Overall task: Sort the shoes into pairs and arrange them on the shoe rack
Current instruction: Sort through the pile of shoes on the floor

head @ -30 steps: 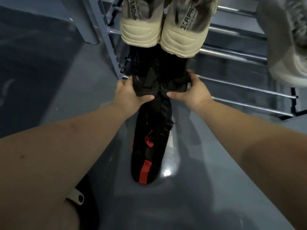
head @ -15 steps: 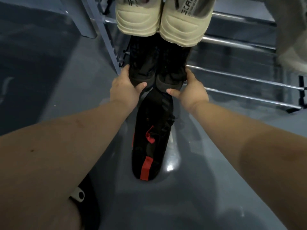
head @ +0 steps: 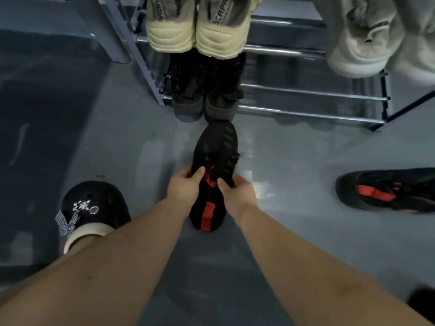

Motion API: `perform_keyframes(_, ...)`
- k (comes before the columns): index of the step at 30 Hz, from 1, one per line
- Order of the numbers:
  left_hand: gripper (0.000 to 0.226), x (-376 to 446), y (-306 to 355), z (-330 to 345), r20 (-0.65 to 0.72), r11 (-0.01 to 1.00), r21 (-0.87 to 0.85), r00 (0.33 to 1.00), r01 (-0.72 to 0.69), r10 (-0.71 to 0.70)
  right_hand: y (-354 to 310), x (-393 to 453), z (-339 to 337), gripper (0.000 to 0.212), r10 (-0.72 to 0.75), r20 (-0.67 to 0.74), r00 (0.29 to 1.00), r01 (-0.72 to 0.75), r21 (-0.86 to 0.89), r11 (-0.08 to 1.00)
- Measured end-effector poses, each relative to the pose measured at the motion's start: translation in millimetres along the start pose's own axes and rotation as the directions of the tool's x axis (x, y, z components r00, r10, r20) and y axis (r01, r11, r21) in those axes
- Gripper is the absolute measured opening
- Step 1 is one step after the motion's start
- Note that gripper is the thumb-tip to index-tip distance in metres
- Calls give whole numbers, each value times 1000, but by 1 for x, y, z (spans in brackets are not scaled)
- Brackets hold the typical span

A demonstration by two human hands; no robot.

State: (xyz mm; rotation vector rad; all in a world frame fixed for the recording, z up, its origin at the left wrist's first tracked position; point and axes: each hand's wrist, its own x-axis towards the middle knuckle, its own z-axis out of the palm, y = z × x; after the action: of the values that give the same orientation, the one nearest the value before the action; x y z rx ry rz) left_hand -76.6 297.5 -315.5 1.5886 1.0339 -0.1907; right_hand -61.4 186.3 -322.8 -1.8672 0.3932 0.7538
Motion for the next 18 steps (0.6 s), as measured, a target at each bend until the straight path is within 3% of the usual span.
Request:
perform_keyframes(8, 32, -35, 8, 88, 291, 997, 67, 957, -26, 6, 36, -4, -96, 27, -4, -142, 990, 12, 56, 998)
perform_keyframes(11, 54, -35, 11, 112, 161, 944, 318, 986, -87, 37, 37, -1, -118, 38, -21, -89, 996, 24, 34, 999)
perform_keyframes(13, 65, -43, 19, 124, 50, 822, 520, 969, -232, 242, 41, 3, -134, 51, -93, -182, 979, 67, -147, 987)
perform_keyframes(14, 64, -48, 25, 131, 62, 756, 558, 925, -343, 374, 43, 4, -144, 55, -157, -280, 947, 85, -252, 964)
perform_keyframes(16, 55, -57, 35, 153, 206, 608, 560, 805, -563, 556, 50, 4, -171, 55, -291, -493, 820, 94, -385, 918)
perform_keyframes(18, 49, -64, 39, 180, 391, 493, 511, 702, -704, 596, 62, 6, -202, 56, -362, -656, 663, 54, -440, 896)
